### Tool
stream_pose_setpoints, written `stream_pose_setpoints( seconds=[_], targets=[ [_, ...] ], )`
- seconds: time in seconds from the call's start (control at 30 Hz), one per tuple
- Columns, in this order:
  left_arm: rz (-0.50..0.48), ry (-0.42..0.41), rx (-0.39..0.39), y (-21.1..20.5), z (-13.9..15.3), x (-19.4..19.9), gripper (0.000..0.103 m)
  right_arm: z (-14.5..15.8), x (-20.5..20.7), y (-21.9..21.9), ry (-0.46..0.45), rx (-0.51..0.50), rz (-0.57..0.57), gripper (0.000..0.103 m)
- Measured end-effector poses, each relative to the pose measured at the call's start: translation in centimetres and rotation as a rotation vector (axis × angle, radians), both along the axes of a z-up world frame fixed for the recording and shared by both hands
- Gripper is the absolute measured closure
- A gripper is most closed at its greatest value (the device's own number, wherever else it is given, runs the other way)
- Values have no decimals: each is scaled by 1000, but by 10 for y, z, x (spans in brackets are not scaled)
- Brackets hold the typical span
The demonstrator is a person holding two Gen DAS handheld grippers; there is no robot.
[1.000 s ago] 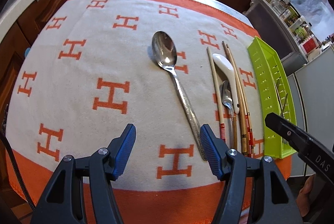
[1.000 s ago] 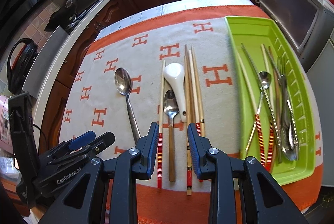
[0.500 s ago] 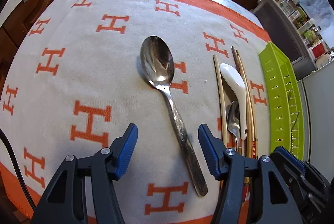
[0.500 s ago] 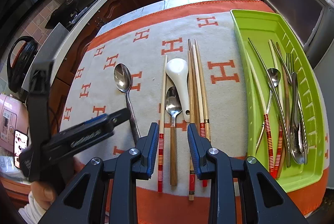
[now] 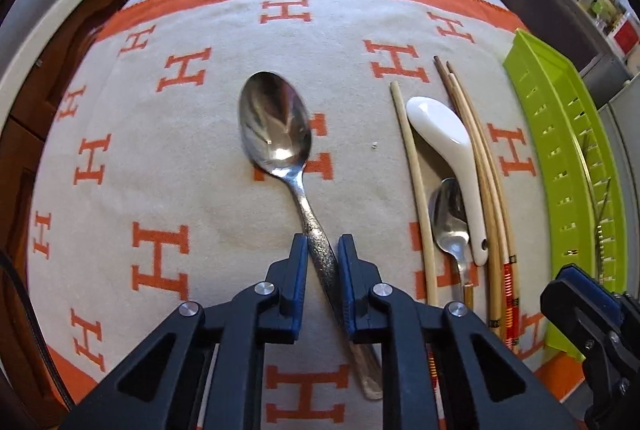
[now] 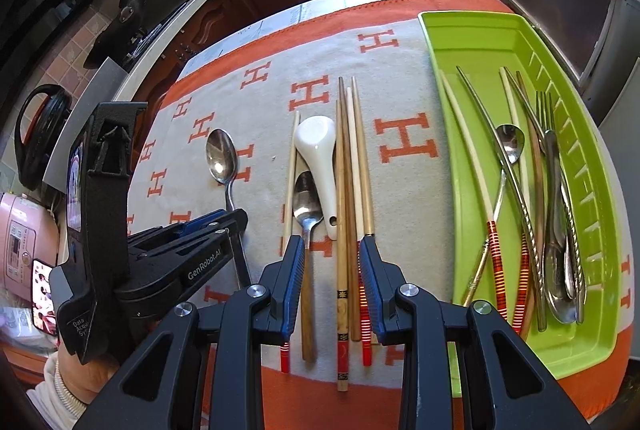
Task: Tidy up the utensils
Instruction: 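Close the left tool on the handle of the large silver spoon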
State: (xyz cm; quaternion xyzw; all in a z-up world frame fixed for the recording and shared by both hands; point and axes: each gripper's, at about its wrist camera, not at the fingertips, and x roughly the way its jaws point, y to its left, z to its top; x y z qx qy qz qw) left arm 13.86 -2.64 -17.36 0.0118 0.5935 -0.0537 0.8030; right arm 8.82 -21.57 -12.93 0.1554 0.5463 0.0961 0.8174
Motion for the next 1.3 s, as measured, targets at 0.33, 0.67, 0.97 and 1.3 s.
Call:
stream_pose_setpoints(
  seconds=[0.33,0.67,0.97,1.3],
  targets=[
    [63,85,-206,65,-2,-13,96,-1,-4,1,-7,15,12,75],
    [33,16,-163,79,14,-28,96,1,-5,16,-14,8,38,75],
    [-21,76,-161,78,5,-34,96,-8,-1,20,17,11,40,75],
    [-50,143,-351,88,-6,-30,87,-12,0,27,24,3,54,75]
  ],
)
